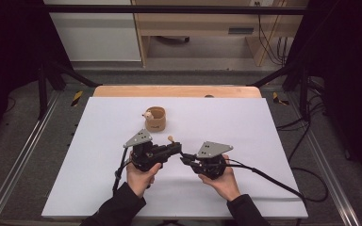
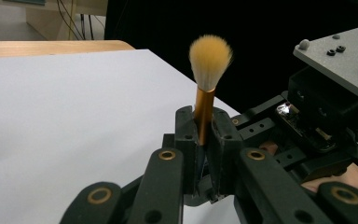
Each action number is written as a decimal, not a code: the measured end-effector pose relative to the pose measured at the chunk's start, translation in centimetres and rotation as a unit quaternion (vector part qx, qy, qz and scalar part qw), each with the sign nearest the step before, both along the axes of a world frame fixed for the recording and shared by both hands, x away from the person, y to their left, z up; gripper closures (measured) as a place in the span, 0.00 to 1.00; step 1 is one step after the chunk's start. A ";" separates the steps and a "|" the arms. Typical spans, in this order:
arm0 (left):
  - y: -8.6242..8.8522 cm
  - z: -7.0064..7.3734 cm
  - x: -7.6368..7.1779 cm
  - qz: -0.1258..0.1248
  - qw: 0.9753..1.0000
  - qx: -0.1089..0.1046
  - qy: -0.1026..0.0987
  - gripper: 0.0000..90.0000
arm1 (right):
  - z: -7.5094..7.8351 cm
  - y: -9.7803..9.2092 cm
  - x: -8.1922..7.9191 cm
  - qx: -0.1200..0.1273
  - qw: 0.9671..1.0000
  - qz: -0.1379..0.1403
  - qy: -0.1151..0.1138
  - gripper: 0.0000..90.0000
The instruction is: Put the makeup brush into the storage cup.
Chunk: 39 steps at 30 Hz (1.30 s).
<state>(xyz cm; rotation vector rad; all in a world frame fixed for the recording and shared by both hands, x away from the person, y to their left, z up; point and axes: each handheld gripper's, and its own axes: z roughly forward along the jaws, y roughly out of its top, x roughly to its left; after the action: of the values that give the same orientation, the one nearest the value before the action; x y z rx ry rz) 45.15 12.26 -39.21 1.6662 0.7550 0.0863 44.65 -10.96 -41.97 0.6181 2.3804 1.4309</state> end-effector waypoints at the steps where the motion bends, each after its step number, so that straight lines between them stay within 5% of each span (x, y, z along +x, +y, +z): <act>1: 0.0 0.0 0.0 0.001 1.000 0.002 -0.002 0.93 | 0.0 0.0 0.0 0.001 1.000 -0.001 0.000 0.90; 21: 2.0 1.1 0.3 0.032 0.999 0.023 -0.019 0.93 | 0.8 -0.8 0.0 0.010 0.999 -0.047 0.008 0.45; 33: 2.9 1.4 0.5 0.044 0.998 0.038 -0.021 0.93 | 1.3 -2.5 0.3 0.023 0.995 -0.092 0.009 0.25; 39: 3.7 1.6 0.5 0.055 0.997 0.040 -0.023 0.93 | 1.7 -4.0 0.4 0.036 0.991 -0.126 0.017 0.16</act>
<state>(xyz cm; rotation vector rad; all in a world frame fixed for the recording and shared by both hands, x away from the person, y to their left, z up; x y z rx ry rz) 45.64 16.00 -37.56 1.6915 0.8168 0.2329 45.09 -14.92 -40.23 0.9315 2.1884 1.4091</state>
